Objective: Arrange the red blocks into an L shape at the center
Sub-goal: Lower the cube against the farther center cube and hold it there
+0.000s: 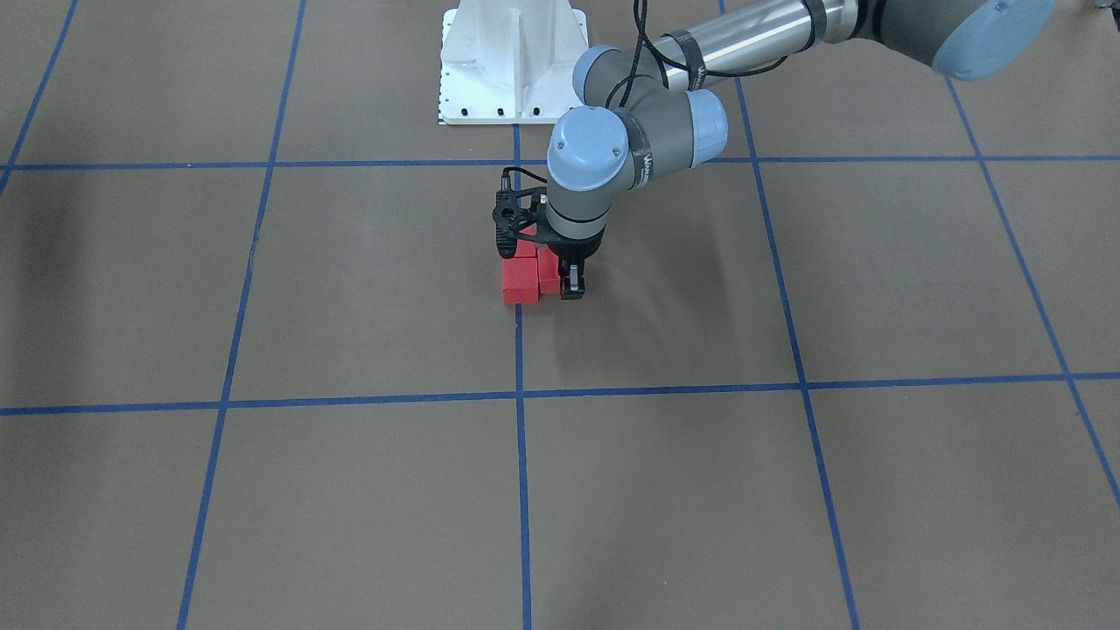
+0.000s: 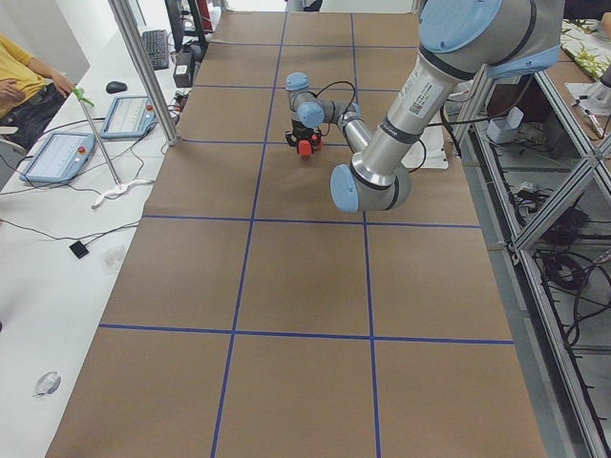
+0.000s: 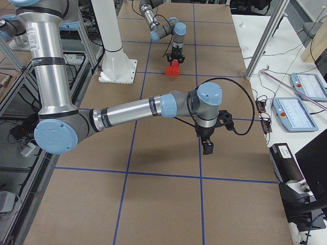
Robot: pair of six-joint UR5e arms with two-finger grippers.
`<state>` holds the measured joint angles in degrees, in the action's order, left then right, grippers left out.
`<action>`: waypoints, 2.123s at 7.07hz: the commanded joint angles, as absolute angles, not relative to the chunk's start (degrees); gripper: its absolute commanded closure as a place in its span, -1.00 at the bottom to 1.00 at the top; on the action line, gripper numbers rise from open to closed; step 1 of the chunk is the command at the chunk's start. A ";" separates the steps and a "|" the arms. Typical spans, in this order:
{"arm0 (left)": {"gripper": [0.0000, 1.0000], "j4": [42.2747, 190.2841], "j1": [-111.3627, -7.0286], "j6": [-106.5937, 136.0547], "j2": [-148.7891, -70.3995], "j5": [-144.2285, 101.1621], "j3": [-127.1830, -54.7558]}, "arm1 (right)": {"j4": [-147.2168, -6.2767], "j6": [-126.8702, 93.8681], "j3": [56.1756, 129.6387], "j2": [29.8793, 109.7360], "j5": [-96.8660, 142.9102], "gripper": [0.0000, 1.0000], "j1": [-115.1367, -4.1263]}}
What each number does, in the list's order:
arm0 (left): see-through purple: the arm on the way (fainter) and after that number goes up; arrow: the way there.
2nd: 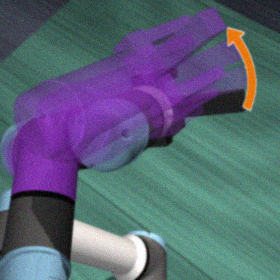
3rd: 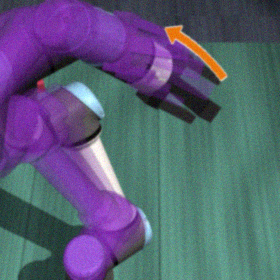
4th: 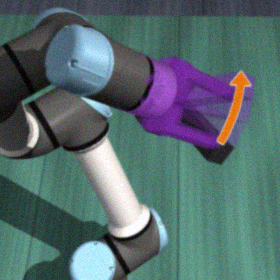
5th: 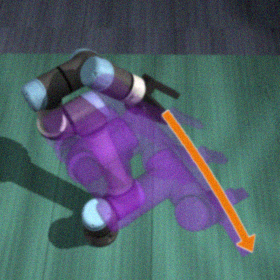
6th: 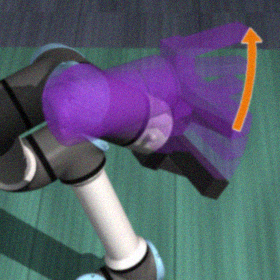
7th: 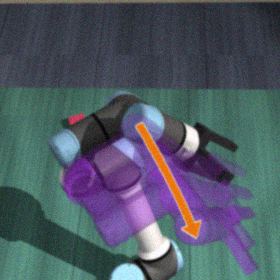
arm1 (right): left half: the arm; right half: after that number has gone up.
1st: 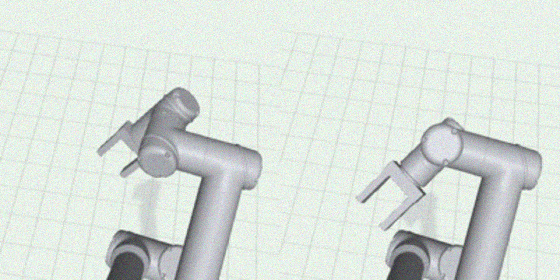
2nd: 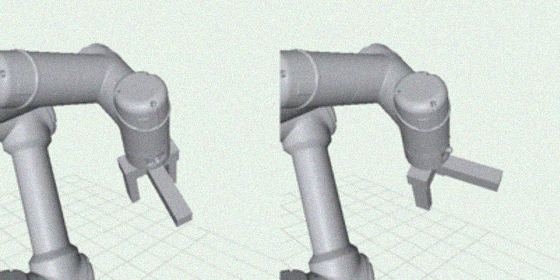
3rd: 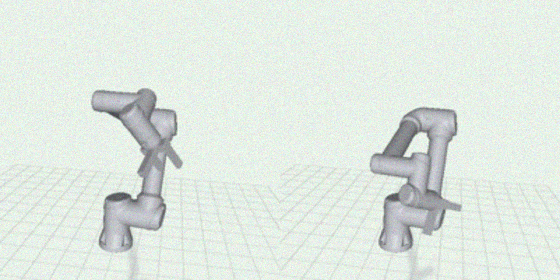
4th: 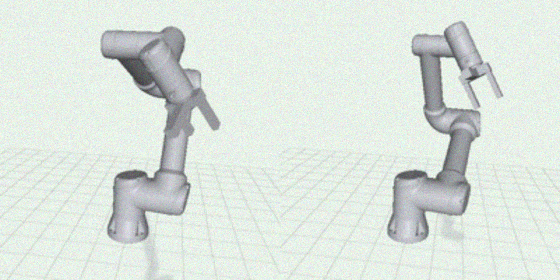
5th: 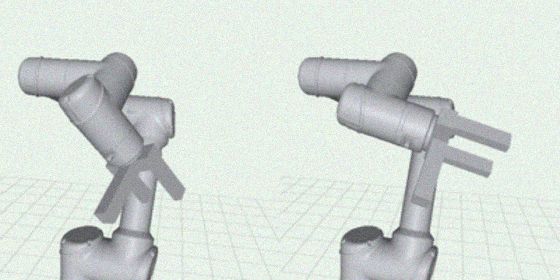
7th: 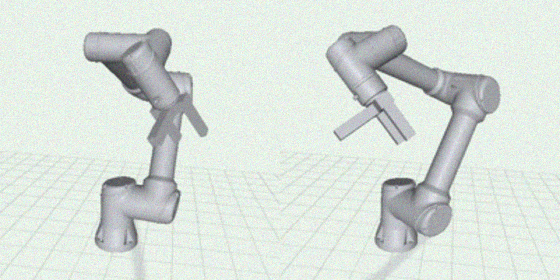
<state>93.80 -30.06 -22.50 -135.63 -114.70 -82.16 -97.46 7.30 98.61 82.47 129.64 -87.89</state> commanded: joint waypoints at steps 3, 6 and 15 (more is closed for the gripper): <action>0.16 93.95 -30.06 -22.50 -136.58 -114.70 -80.95 | -97.47 7.29 98.61 82.53 129.64 -0.99 -87.89; 0.07 93.96 -30.06 -22.59 -136.41 -114.70 -80.86 | -97.47 7.29 98.61 82.53 129.64 -0.99 -87.89; -0.40 93.96 -30.15 -22.50 -136.41 -114.70 -80.86 | -97.47 7.29 98.61 82.44 129.64 -0.99 -87.89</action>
<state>93.96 -30.10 -22.50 -136.41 -114.70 -80.86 -97.47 7.29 98.65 82.44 129.64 -87.89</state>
